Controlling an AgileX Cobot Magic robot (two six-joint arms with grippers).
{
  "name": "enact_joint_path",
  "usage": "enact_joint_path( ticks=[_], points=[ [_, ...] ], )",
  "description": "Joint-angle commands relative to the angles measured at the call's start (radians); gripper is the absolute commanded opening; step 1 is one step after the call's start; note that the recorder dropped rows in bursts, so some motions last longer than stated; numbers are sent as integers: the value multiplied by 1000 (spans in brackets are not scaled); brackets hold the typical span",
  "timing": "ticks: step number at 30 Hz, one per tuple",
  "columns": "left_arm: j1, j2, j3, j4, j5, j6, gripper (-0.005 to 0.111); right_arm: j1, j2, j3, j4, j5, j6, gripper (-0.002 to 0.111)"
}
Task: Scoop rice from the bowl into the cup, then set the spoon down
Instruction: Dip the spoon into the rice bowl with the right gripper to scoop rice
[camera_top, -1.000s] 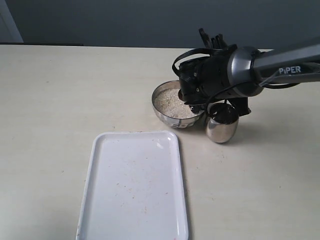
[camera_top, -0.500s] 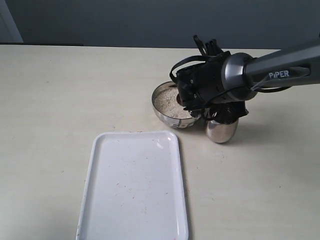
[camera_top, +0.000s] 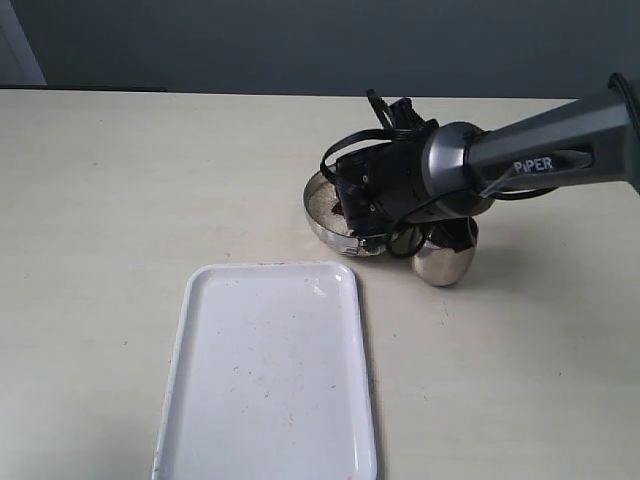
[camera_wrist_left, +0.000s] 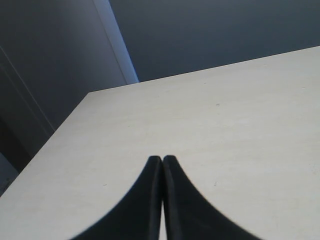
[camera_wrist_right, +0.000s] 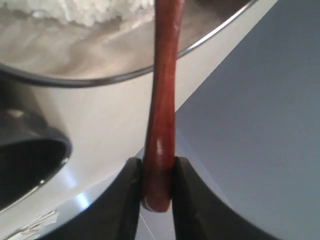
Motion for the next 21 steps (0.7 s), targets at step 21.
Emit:
enact_joint_path(
  ticks=[21],
  points=[
    [-5, -5, -2, 0, -11, -5, 1, -23, -4, -173, 431, 158, -342, 0]
  ],
)
